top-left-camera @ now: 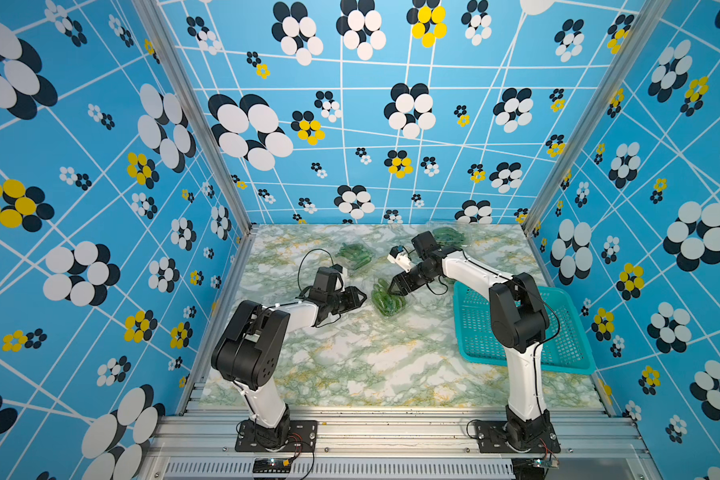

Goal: Take small green peppers out of containers
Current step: Open the packing box at the center of the board.

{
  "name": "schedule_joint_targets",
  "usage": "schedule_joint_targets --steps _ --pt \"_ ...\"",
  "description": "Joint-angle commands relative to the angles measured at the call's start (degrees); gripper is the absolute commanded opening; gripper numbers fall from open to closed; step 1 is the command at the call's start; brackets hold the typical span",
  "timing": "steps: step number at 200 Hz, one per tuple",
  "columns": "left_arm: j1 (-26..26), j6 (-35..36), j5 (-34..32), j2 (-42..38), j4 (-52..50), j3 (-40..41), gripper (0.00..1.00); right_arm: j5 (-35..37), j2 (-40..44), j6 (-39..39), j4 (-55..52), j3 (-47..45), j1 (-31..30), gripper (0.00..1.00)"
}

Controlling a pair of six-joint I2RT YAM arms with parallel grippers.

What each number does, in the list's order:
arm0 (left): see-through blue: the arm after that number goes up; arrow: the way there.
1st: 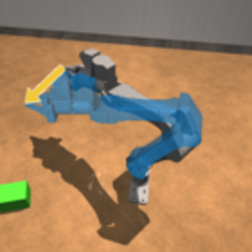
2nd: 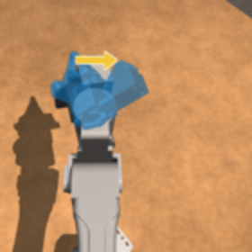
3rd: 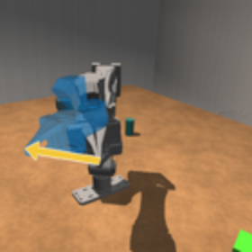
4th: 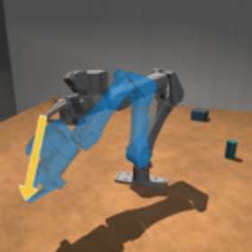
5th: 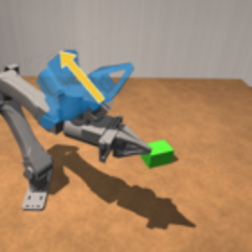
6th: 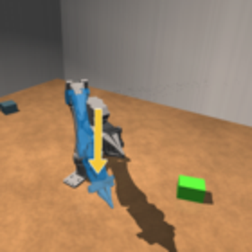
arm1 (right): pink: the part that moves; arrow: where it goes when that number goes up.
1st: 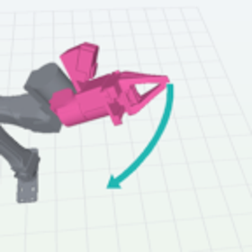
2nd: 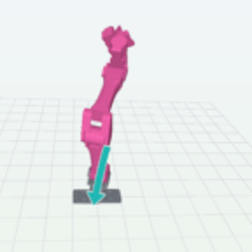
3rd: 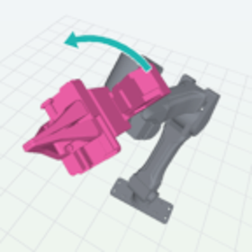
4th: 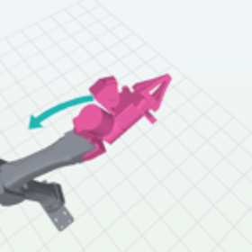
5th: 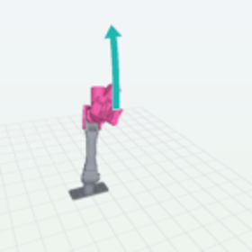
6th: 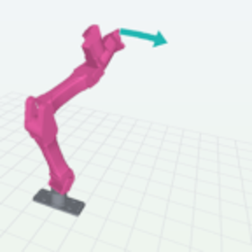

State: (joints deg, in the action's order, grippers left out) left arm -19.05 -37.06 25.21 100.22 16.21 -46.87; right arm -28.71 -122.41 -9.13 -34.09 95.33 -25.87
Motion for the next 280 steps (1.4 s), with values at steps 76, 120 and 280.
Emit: schedule_joint_targets --steps 76,120,280 --pt "1.01 -5.37 4.48 0.78 13.72 3.52 0.46 -3.52 -4.17 -0.80 -4.22 3.01 -3.21 0.66" --pt "1.03 -5.82 4.67 3.36 12.67 1.72 0.44 -4.67 -4.14 -1.56 -5.45 2.93 -4.01 0.66" --pt "0.02 -0.78 -2.07 -0.46 0.84 0.12 0.10 31.16 13.15 5.12 17.80 -13.00 -17.00 0.73"
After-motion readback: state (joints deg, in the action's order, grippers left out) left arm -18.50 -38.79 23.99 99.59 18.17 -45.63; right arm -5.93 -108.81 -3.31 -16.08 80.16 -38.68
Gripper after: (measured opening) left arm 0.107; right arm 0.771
